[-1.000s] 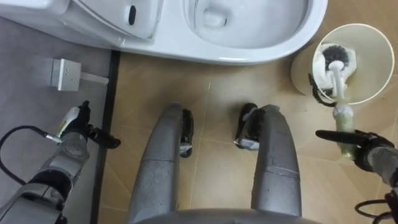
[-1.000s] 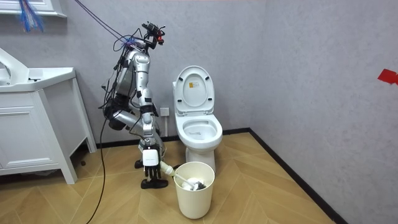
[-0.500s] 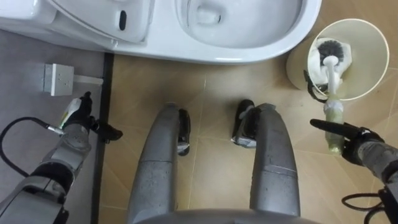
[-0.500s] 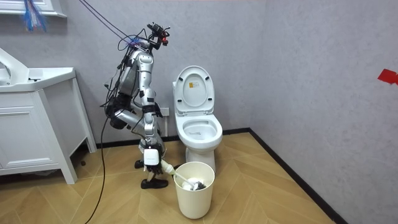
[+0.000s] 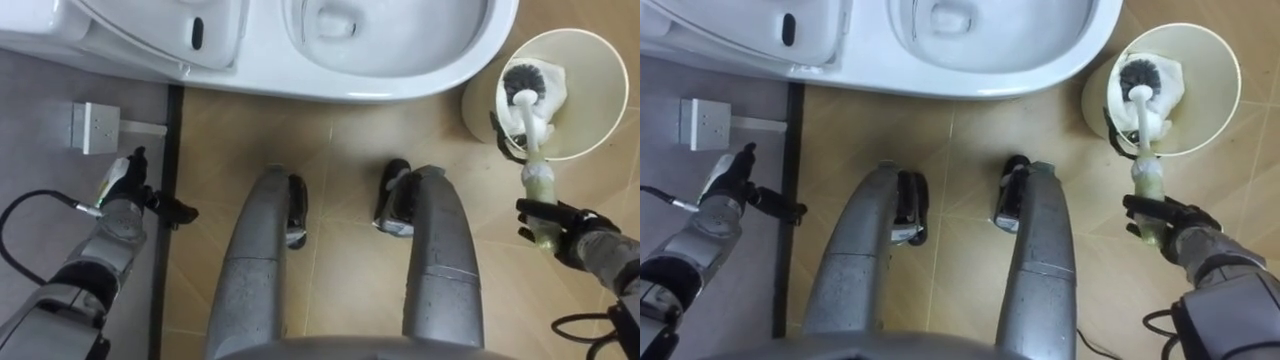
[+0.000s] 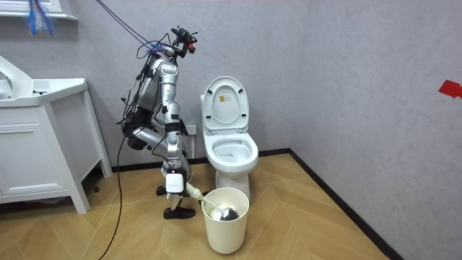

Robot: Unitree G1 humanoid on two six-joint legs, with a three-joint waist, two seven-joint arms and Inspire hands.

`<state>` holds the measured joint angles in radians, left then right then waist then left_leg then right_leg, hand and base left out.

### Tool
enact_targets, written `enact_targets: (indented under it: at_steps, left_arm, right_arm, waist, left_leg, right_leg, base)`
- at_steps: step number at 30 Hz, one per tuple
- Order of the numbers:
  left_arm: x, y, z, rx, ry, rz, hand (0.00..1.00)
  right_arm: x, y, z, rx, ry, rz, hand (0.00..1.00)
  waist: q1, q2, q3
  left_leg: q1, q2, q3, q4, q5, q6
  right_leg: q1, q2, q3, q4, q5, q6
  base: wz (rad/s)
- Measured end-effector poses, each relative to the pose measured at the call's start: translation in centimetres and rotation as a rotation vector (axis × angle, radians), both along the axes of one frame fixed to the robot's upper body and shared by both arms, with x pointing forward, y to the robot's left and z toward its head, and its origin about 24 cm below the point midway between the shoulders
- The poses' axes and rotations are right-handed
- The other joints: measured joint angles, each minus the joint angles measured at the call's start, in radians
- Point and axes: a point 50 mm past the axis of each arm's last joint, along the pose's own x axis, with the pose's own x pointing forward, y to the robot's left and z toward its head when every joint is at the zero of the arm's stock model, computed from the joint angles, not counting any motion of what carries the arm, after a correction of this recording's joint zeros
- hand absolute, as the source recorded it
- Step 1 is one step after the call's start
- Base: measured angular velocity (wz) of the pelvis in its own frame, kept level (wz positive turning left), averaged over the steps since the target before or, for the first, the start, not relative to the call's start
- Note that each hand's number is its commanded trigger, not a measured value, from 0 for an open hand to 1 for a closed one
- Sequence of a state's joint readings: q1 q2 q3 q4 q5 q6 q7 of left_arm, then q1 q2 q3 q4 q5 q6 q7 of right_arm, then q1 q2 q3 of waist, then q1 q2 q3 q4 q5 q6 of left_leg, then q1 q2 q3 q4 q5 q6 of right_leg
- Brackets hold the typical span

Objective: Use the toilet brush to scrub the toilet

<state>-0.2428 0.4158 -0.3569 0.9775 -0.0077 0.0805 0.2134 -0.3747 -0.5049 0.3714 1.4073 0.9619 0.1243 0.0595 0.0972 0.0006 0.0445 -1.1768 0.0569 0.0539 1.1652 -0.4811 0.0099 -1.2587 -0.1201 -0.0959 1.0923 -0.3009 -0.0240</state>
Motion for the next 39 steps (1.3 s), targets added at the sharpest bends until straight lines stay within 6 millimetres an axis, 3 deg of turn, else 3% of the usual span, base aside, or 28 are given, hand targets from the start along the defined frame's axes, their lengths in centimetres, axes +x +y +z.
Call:
enact_targets:
  at_steps: [10, 22, 31, 39]
  left_arm:
    - [-0.2, 0.0, -0.2, 0.002, 0.011, -0.002, 0.00]
    - [0.0, -0.6, -0.2, -0.045, -0.014, 0.024, 0.00]
    - [-1.7, -0.3, -1.1, -0.056, 0.007, 0.043, 0.00]
    - [-3.5, -1.1, -2.5, -0.097, 0.023, 0.100, 0.00]
  right_arm:
    - [0.0, 0.2, -0.1, -0.071, 0.089, 0.158, 1.00]
    - [0.5, 0.3, 0.1, -0.077, 0.076, 0.143, 1.00]
    - [-0.7, 1.3, -1.2, -0.031, 0.112, 0.131, 1.00]
    - [-2.5, 3.8, -3.2, 0.155, 0.064, -0.029, 1.00]
  waist:
    - [0.016, 0.000, 0.0005]
    - [0.013, 0.000, 0.0008]
    - [0.012, -0.016, 0.0076]
    - [0.005, -0.027, 0.0048]
  left_leg:
    - [0.000, -0.001, 0.000, 0.000, 0.000, 0.000]
    - [0.004, -0.002, -0.006, -0.006, 0.000, 0.000]
    - [0.129, -0.004, -0.015, -0.106, 0.012, -0.001]
    - [0.356, -0.006, -0.010, -0.298, 0.046, 0.003]
  right_leg:
    - [0.000, -0.001, 0.000, 0.003, -0.001, -0.001]
    - [0.010, -0.001, -0.006, -0.008, -0.002, -0.001]
    - [0.145, -0.001, -0.030, -0.106, 0.002, 0.006]
    - [0.375, 0.007, -0.055, -0.286, 0.033, 0.025]
  base:
    - [0.00]
    - [0.00]
    - [0.01]
    - [-0.01]
